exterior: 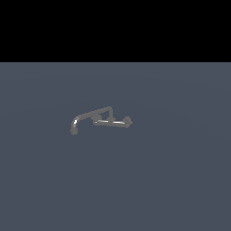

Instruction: Turn on the faucet by rotating a designated handle.

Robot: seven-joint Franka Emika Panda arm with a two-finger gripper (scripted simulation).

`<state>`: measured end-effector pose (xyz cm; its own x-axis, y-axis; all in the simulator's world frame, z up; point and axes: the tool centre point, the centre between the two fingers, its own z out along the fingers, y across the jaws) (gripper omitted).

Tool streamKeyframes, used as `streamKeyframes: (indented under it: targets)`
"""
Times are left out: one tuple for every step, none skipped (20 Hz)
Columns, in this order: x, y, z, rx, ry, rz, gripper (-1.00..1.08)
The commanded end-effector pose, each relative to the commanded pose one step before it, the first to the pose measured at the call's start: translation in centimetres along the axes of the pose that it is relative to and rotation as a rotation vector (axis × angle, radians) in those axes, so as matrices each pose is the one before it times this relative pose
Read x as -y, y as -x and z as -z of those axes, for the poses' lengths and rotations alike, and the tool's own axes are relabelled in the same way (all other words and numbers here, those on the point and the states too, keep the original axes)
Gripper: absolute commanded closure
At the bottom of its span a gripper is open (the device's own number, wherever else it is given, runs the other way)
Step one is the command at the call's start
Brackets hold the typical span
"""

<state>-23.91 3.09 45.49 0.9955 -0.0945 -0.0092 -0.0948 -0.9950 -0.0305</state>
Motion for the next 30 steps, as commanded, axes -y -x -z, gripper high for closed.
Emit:
streamKeyframes:
  targets:
    - [0.958, -0.489, -1.152, -0.00039, 0.00015, -0.04263, 1.08]
    - [0.441, -0.227, -0.517, -0.00031, 0.00007, -0.01932, 1.08]
    - [0.465, -0.240, -0.545, -0.00033, 0.00006, -0.02033, 1.08]
    - [0.474, -0.245, -0.554, -0.00033, 0.00005, -0.02066, 1.08]
    - [0.476, -0.246, -0.556, -0.00033, 0.00004, -0.02070, 1.08]
    - [0.478, -0.247, -0.557, -0.00033, 0.00003, -0.02074, 1.08]
    - [0.480, -0.248, -0.558, -0.00033, 0.00001, -0.02076, 1.08]
    - [0.482, -0.249, -0.560, -0.00032, 0.00000, -0.02079, 1.08]
    - [0.484, -0.250, -0.560, -0.00032, -0.00001, -0.02080, 1.08]
    - [0.485, -0.251, -0.561, -0.00031, -0.00003, -0.02081, 1.08]
    - [0.486, -0.252, -0.562, -0.00031, -0.00004, -0.02081, 1.08]
    - [0.487, -0.252, -0.562, -0.00030, -0.00006, -0.02079, 1.08]
    - [0.488, -0.253, -0.562, -0.00029, -0.00008, -0.02077, 1.08]
    - [0.488, -0.253, -0.561, -0.00028, -0.00009, -0.02074, 1.08]
    - [0.488, -0.254, -0.560, -0.00027, -0.00011, -0.02070, 1.08]
    - [0.488, -0.254, -0.559, -0.00026, -0.00012, -0.02064, 1.08]
    - [0.487, -0.254, -0.557, -0.00026, -0.00014, -0.02056, 1.08]
    - [0.486, -0.253, -0.555, -0.00025, -0.00015, -0.02047, 1.08]
    - [0.484, -0.253, -0.552, -0.00024, -0.00016, -0.02038, 1.08]
    - [0.482, -0.252, -0.549, -0.00023, -0.00017, -0.02025, 1.08]
    - [0.479, -0.252, -0.545, -0.00022, -0.00018, -0.02012, 1.08]
    - [0.476, -0.251, -0.541, -0.00021, -0.00019, -0.01998, 1.08]
    - [0.472, -0.250, -0.536, -0.00021, -0.00019, -0.01982, 1.08]
    - [0.468, -0.248, -0.531, -0.00021, -0.00020, -0.01964, 1.08]
    - [0.464, -0.247, -0.526, -0.00020, -0.00020, -0.01946, 1.08]
    - [0.459, -0.246, -0.521, -0.00020, -0.00019, -0.01928, 1.08]
    - [0.454, -0.244, -0.515, -0.00021, -0.00019, -0.01908, 1.08]
    - [0.449, -0.242, -0.509, -0.00021, -0.00018, -0.01887, 1.08]
    - [0.444, -0.241, -0.503, -0.00022, -0.00017, -0.01868, 1.08]
    - [0.439, -0.239, -0.498, -0.00022, -0.00016, -0.01847, 1.08]
